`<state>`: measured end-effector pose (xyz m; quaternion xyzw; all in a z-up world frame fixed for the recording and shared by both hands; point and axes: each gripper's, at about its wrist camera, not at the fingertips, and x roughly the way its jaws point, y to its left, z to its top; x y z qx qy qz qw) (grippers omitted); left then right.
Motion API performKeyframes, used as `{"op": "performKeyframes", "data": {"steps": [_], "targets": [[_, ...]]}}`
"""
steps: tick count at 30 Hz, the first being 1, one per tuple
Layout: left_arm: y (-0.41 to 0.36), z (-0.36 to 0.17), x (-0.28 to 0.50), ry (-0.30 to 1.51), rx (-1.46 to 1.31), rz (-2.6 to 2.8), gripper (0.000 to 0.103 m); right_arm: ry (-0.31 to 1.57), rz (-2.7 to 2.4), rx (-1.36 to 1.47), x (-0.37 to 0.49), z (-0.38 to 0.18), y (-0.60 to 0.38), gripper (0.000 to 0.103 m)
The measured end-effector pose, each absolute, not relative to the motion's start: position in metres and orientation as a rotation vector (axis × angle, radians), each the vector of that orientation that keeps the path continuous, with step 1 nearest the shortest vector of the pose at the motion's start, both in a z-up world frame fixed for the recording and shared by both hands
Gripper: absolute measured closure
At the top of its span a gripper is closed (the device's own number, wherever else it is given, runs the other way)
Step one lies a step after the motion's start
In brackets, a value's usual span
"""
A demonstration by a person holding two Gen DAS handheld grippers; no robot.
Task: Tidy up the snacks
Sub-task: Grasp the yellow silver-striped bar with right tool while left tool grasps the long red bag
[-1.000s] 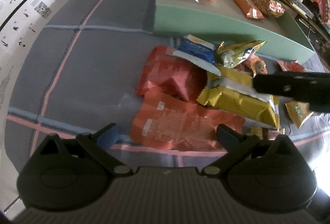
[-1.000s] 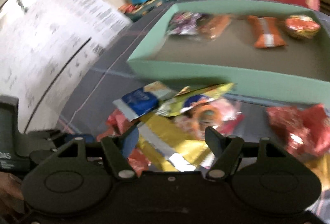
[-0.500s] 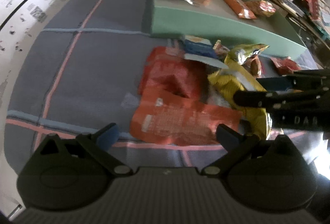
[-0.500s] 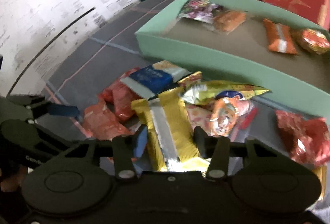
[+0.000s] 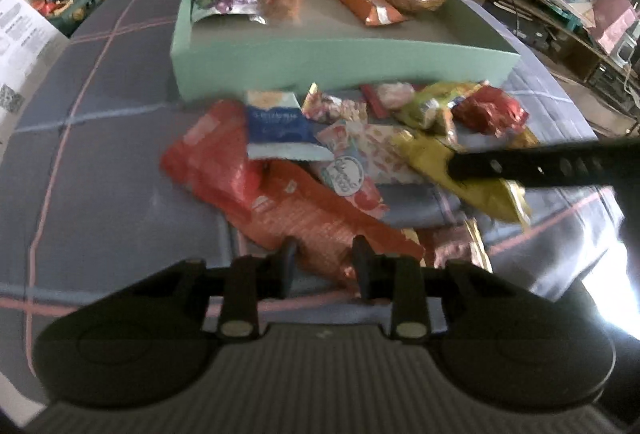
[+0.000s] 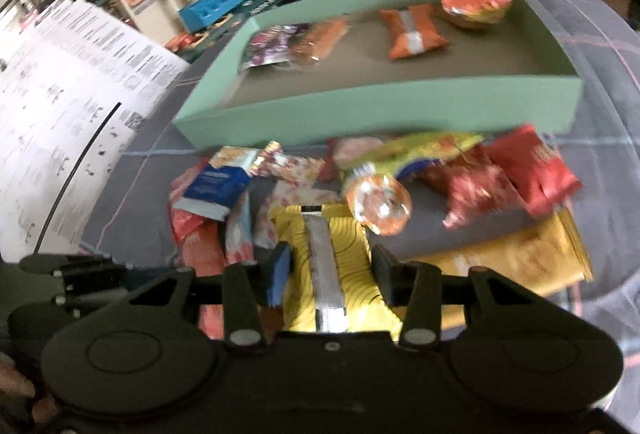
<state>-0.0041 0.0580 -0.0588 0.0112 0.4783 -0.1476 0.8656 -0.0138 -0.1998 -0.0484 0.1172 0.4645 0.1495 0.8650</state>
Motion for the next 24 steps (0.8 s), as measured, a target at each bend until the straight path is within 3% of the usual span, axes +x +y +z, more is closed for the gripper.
{"op": "performKeyframes", "data": {"steps": [7,9,11,15,24], "targets": [[0.068,-0.057,0.005,1.089,-0.091,-0.227,0.050,0.992,0.341,0.281,-0.025,-0.058,-0.210,0.060],[0.066,-0.056,0.007,1.112,-0.155,-0.203,0.039,0.990,0.351,0.294,-0.026,-0.060,-0.212,0.060],[0.058,-0.056,0.009,1.108,-0.157,-0.183,0.038,0.986,0.359,0.315,-0.027,-0.060,-0.215,0.057],[0.038,-0.055,0.017,1.092,-0.123,-0.140,0.027,0.983,0.352,0.358,-0.028,-0.062,-0.223,0.055],[0.034,-0.069,0.012,1.077,0.021,-0.104,0.022,0.979,0.349,0.351,-0.033,-0.064,-0.223,0.055]]}}
